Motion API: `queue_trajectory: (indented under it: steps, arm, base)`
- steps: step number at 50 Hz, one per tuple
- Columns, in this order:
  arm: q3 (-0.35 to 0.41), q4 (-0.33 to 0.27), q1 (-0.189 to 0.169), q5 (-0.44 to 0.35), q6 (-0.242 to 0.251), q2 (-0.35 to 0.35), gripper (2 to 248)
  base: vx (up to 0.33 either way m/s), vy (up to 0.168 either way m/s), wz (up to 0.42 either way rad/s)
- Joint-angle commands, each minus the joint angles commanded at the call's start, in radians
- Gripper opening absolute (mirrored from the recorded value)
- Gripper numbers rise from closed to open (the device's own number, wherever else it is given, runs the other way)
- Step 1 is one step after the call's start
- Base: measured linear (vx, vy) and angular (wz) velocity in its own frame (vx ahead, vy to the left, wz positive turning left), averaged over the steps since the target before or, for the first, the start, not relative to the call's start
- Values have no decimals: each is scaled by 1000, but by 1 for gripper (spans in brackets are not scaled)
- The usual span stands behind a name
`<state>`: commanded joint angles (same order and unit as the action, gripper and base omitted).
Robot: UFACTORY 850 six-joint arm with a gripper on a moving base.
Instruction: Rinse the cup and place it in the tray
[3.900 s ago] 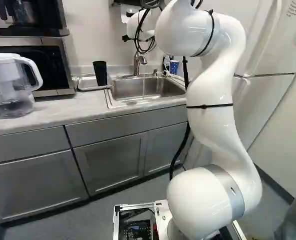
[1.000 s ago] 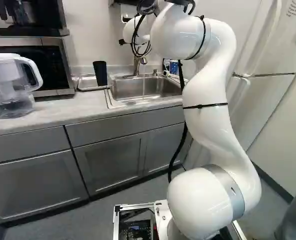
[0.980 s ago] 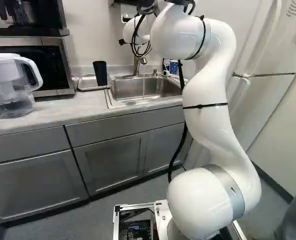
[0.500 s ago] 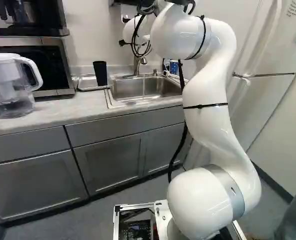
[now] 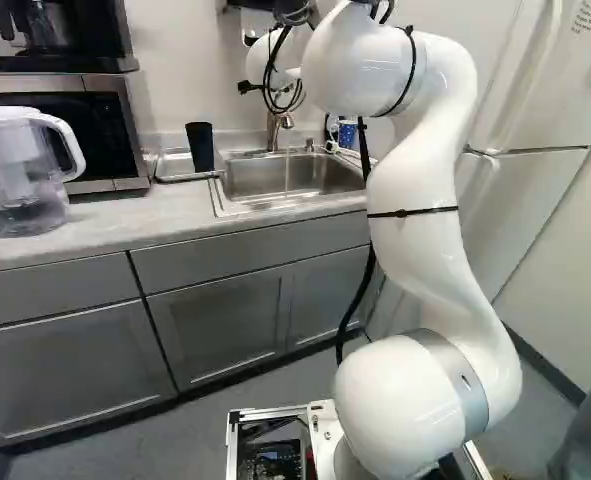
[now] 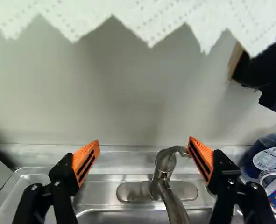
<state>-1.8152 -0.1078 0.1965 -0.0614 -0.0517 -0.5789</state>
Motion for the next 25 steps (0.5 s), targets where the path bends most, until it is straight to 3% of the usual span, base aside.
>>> queue_trajectory:
  steps: [25]
  arm:
    - [5, 0, 0, 45, 0, 4, 247]
  base:
    - [0, 0, 0]
